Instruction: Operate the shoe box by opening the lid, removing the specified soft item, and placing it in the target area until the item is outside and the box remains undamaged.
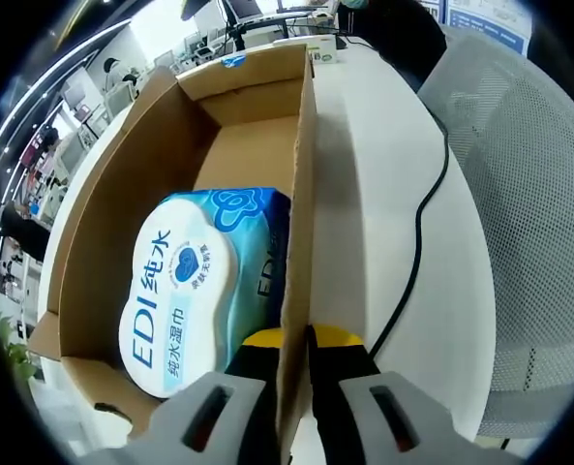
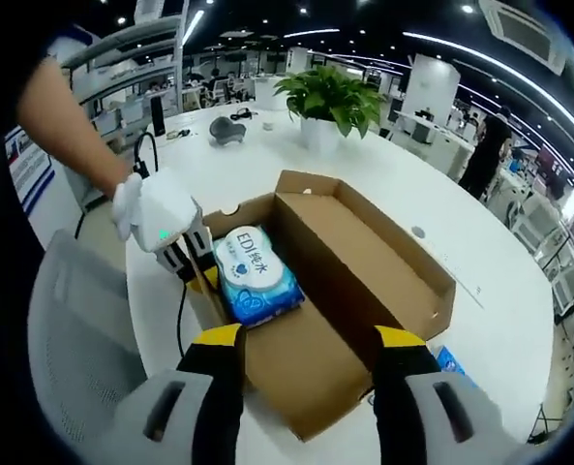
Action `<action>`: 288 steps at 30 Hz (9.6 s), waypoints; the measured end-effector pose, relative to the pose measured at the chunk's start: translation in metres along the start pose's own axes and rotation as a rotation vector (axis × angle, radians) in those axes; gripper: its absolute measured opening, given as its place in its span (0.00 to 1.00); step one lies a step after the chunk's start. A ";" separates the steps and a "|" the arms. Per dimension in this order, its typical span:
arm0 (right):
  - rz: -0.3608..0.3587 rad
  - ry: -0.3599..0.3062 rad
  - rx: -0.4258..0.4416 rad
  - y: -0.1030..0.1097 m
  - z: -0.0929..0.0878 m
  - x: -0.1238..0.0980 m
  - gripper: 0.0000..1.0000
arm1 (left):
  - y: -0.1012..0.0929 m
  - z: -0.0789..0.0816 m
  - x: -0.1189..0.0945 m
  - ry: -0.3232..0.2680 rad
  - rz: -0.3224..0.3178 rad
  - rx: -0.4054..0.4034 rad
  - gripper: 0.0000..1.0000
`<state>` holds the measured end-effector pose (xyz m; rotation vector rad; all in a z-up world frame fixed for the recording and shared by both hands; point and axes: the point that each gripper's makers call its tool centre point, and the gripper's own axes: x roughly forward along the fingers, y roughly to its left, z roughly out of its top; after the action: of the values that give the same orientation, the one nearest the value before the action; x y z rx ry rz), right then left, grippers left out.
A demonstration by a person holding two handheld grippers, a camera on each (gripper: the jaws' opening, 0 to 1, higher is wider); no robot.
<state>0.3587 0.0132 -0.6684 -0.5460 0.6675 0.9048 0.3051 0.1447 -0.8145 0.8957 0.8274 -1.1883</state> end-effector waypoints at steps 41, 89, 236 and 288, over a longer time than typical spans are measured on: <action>0.238 0.084 -0.043 0.028 0.000 0.079 0.60 | 0.000 0.001 0.002 0.000 -0.003 0.001 0.04; 0.298 0.151 -0.098 0.058 -0.017 0.142 0.63 | -0.001 0.001 0.001 -0.001 -0.002 0.002 0.04; 0.270 0.148 -0.263 0.001 -0.042 0.078 0.70 | 0.069 0.048 -0.033 -0.236 0.033 -0.125 0.60; 0.350 0.256 -0.266 0.016 -0.080 0.136 0.76 | 0.073 0.027 0.027 -0.153 -0.100 -0.091 0.77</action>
<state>0.3825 0.0389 -0.8233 -0.8071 0.8980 1.2760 0.3835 0.1195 -0.8179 0.6863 0.8028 -1.2794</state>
